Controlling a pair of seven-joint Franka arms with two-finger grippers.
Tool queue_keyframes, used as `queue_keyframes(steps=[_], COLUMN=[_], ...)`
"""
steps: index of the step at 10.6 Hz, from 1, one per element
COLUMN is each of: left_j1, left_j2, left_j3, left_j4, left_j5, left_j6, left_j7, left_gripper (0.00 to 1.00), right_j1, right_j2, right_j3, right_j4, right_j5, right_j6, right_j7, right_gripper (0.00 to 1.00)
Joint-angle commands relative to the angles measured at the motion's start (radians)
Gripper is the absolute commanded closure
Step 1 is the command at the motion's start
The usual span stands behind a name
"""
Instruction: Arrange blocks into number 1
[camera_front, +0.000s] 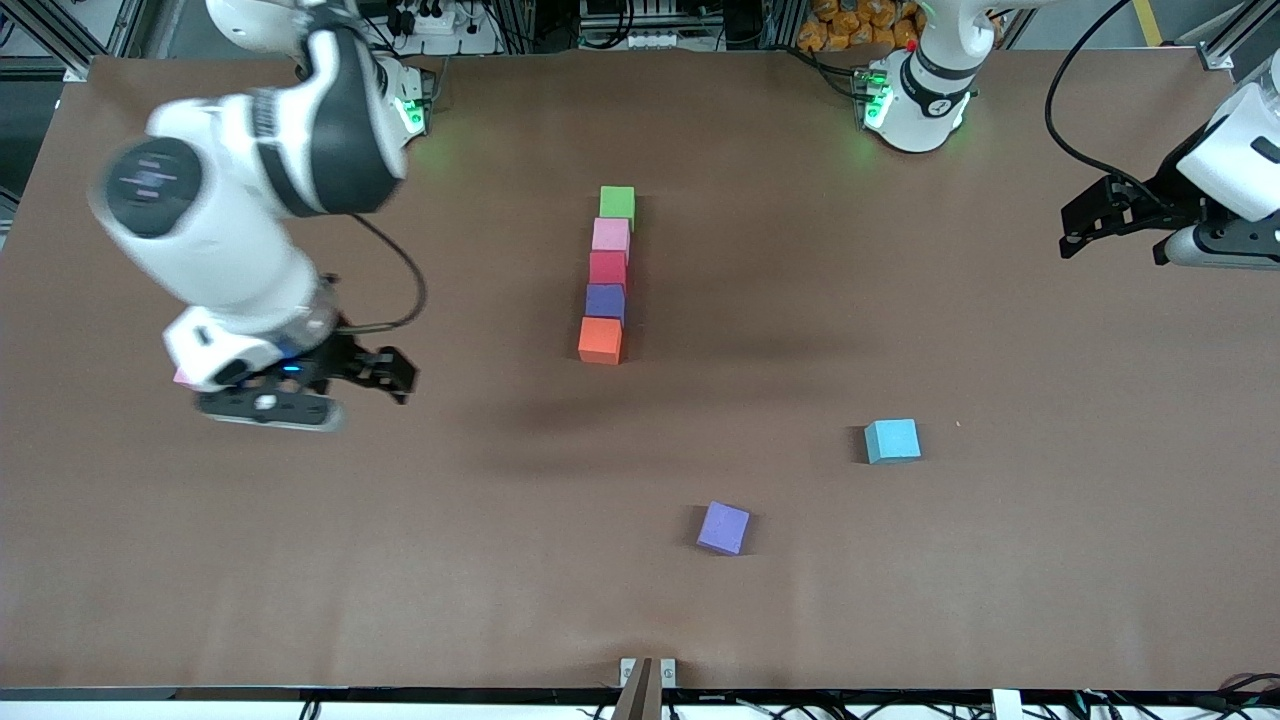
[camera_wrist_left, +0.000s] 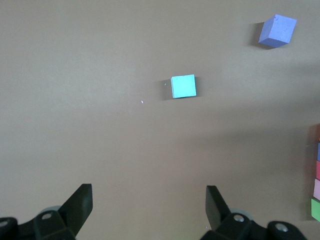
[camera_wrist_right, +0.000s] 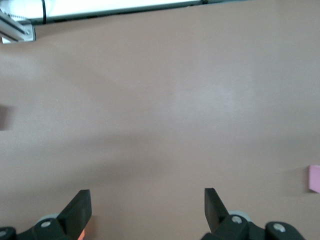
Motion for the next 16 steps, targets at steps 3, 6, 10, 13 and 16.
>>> queue_keyframes(steps=[3, 6, 10, 13, 16], left_j1=[0.001, -0.002, -0.002, 0.000, 0.000], left_j2=[0.007, 0.008, 0.008, 0.008, 0.008], left_j3=[-0.014, -0.016, -0.016, -0.027, -0.027], left_j4=[0.017, 0.014, 0.014, 0.014, 0.014], left_j5=[0.013, 0.012, 0.012, 0.012, 0.012], left_j6=[-0.012, -0.012, -0.012, -0.012, -0.012], left_j7=[-0.061, -0.061, -0.063, -0.063, -0.063], left_gripper=[0.00, 0.00, 0.00, 0.00, 0.00], right_j1=[-0.320, -0.670, -0.977, -1.014, -1.014], right_j2=[-0.215, -0.307, -0.407, -0.462, -0.504], right_j3=[0.224, 0.555, 0.805, 0.824, 0.826], right_j4=[-0.016, -0.025, -0.113, -0.166, -0.184], right_j5=[-0.081, -0.185, -0.217, -0.235, -0.298], right_j6=[-0.102, -0.123, -0.150, -0.156, -0.235], right_j7=[-0.146, -0.155, -0.203, -0.206, -0.209], right_gripper=[0.00, 0.00, 0.00, 0.00, 0.00])
